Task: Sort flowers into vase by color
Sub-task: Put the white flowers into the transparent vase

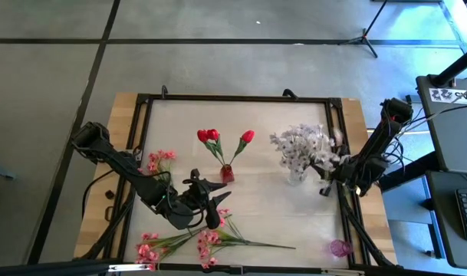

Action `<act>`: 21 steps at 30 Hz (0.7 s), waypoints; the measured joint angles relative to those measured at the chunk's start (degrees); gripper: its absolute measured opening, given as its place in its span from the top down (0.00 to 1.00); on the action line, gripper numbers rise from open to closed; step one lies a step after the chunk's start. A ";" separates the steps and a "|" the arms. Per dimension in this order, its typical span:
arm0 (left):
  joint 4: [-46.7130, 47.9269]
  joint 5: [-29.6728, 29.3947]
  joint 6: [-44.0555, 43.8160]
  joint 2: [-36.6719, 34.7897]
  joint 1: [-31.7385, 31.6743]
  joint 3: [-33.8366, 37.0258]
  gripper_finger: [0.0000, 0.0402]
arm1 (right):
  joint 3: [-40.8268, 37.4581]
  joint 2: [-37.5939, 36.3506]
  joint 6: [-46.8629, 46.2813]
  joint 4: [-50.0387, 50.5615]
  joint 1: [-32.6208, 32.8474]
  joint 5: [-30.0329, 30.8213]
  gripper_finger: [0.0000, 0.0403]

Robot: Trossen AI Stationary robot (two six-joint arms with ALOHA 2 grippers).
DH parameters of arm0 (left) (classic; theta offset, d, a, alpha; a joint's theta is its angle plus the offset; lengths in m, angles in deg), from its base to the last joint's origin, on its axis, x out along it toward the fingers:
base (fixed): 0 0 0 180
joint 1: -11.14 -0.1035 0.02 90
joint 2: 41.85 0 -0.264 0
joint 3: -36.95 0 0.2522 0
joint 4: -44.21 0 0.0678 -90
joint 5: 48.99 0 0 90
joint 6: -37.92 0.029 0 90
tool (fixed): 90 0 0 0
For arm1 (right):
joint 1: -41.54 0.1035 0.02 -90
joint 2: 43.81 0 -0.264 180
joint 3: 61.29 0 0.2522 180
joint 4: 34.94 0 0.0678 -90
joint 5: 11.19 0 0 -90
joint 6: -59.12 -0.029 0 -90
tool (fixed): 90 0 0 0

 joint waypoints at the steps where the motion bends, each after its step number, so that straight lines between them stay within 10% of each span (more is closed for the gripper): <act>1: 0.00 0.09 0.00 0.02 0.00 0.00 0.68 | 0.26 0.02 -0.04 1.08 0.00 1.65 0.79; 12: 0.02 1.97 1.53 0.02 0.86 0.00 0.68 | 12.83 0.04 0.26 16.93 0.07 10.76 0.50; 21: 0.07 1.97 1.68 0.02 2.33 0.00 0.68 | 19.23 0.04 -4.03 20.53 0.19 10.76 0.45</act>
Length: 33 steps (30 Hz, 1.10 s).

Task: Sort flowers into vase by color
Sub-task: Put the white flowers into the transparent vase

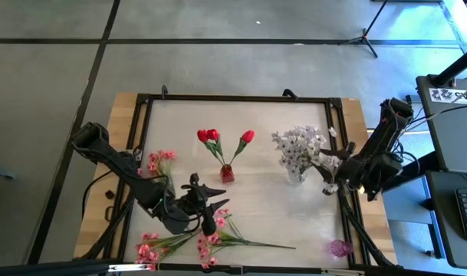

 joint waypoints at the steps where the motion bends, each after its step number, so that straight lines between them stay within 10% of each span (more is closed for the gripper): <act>1: -0.02 0.00 0.19 0.00 0.15 0.00 0.68 | 0.22 0.00 -0.96 -0.01 0.51 0.00 0.46; 8: -0.04 -0.02 0.88 0.00 0.51 0.00 0.68 | -0.56 -0.04 -6.31 0.07 6.05 0.00 0.55; 18: -0.26 -0.41 0.90 0.00 0.23 0.00 0.68 | -2.39 -0.02 -8.23 0.64 6.59 -0.02 0.96; 33: -0.37 -0.50 0.88 0.00 0.23 0.00 0.68 | -2.39 -0.04 -26.30 21.53 6.59 -0.06 0.95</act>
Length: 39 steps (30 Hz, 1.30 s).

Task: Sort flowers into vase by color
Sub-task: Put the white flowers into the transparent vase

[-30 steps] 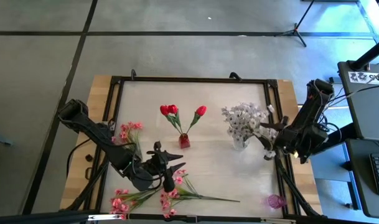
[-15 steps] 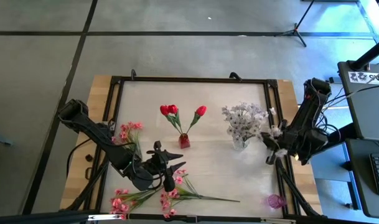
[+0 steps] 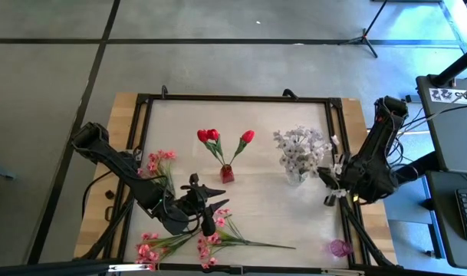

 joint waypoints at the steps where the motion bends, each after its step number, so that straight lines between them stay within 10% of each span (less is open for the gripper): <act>1: 0.00 0.00 0.00 0.00 0.00 0.00 0.68 | 0.00 0.00 -1.65 1.72 0.00 0.01 0.95; 9: -0.03 0.01 0.00 0.00 0.00 0.00 0.68 | 0.00 0.02 -14.88 15.19 0.00 0.01 0.87; 24: -1.32 2.76 1.34 0.00 -0.02 0.00 0.68 | 4.00 -0.02 -9.84 14.41 0.00 -3.51 0.32; 39: -6.05 5.02 6.45 0.00 -0.79 0.00 0.68 | 16.11 -0.02 5.20 14.45 -0.02 -3.40 0.29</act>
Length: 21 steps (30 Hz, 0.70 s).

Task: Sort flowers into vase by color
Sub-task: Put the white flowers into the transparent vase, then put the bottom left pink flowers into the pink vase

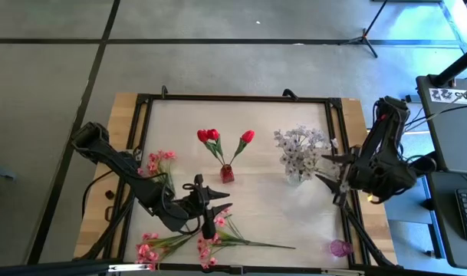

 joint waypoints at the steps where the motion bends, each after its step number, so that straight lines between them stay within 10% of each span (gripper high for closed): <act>1: 0.00 -0.01 0.00 0.00 0.00 0.00 0.68 | 1.07 -0.02 1.41 -0.06 0.00 -0.03 0.29; 10: 0.02 0.00 0.00 0.00 0.07 0.00 0.68 | 9.34 0.04 10.38 0.08 0.00 -7.31 0.29; 21: -1.24 1.44 1.33 0.00 0.48 0.00 0.68 | 17.28 0.51 9.27 -0.04 0.00 -36.87 0.29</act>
